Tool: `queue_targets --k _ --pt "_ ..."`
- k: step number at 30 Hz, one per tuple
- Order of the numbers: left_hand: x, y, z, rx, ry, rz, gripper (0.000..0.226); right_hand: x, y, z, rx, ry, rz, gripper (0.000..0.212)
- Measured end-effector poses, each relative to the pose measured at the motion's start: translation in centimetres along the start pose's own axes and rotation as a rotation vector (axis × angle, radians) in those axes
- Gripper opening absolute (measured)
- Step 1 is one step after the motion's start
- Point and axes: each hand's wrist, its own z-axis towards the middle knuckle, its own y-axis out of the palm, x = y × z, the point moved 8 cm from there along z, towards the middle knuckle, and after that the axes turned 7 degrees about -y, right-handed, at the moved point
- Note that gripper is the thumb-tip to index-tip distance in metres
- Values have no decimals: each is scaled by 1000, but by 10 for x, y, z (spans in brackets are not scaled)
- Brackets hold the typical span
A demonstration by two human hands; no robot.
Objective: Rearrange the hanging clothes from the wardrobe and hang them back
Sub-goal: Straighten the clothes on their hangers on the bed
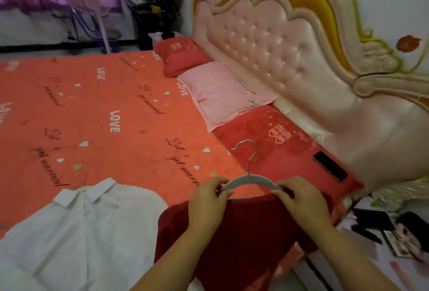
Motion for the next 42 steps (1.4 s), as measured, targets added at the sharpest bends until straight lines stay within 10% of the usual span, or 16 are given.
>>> queue_targets --k 13,23,42 --pt "-107 19 201 265 -382 191 22 69 243 207 -438 -161 170 18" --pt "-214 53 259 155 -502 559 52 93 402 218 -695 -158 130 43" --pt "-176 -20 84 228 -508 692 42 -24 313 87 -866 -352 161 43"
